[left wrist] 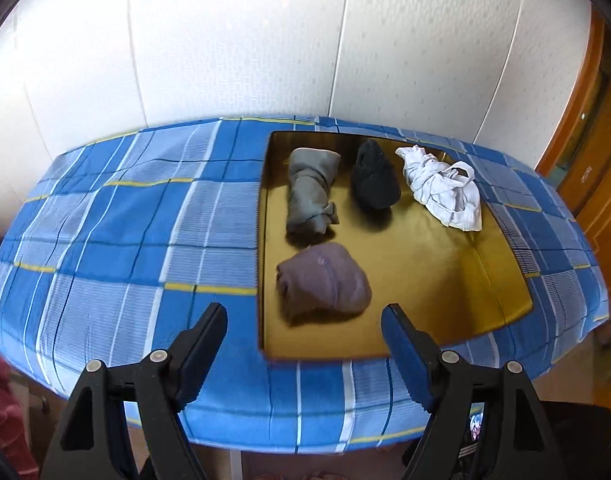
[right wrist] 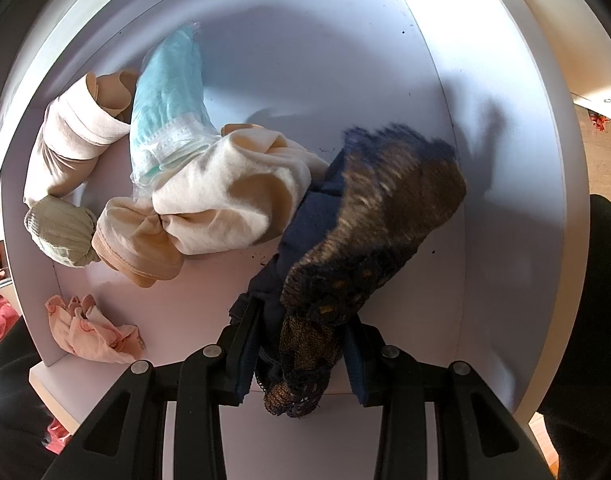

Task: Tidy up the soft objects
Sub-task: 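Move the left tool back into the compartment toward the pale green beanie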

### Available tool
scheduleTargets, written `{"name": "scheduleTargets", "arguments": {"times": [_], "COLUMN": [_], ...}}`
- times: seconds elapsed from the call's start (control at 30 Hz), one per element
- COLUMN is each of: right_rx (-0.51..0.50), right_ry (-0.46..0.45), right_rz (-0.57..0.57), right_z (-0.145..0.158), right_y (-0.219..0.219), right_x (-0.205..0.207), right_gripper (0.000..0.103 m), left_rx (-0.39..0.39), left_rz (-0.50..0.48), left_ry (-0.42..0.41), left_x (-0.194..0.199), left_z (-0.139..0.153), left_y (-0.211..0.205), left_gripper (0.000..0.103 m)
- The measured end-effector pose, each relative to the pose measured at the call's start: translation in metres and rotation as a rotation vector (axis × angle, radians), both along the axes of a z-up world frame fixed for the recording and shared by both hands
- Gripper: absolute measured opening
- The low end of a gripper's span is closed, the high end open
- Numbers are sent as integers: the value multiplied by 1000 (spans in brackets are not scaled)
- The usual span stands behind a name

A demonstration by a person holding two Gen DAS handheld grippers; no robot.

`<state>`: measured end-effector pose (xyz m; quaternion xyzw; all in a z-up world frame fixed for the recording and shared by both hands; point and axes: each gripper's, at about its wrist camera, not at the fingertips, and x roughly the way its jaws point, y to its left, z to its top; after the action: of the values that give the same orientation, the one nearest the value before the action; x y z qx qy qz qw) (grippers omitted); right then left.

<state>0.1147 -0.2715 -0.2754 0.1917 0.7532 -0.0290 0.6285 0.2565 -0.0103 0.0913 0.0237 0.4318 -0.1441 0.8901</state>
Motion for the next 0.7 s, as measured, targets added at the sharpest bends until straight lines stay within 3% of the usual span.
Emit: {"name": "scheduleTargets", "arguments": {"times": [0.23, 0.4, 0.53, 0.7], "right_rx": [3, -2, -12, -18], "right_ry": [-1, -2, -2, -4], "right_rz": [-1, 7, 19, 25], "right_z": [-1, 0, 0, 1], "right_y": [-2, 0, 5, 10], "right_x": [-1, -1, 0, -1], "right_gripper": [37, 37, 37, 37], "left_rx": [-116, -93, -48, -57], "left_rz": [38, 8, -30, 6], "left_ry": [-54, -74, 17, 246], "left_x": [-45, -84, -109, -119], "left_z": [2, -21, -68, -143], "left_y": [35, 44, 37, 24], "left_gripper": [85, 91, 93, 93]}}
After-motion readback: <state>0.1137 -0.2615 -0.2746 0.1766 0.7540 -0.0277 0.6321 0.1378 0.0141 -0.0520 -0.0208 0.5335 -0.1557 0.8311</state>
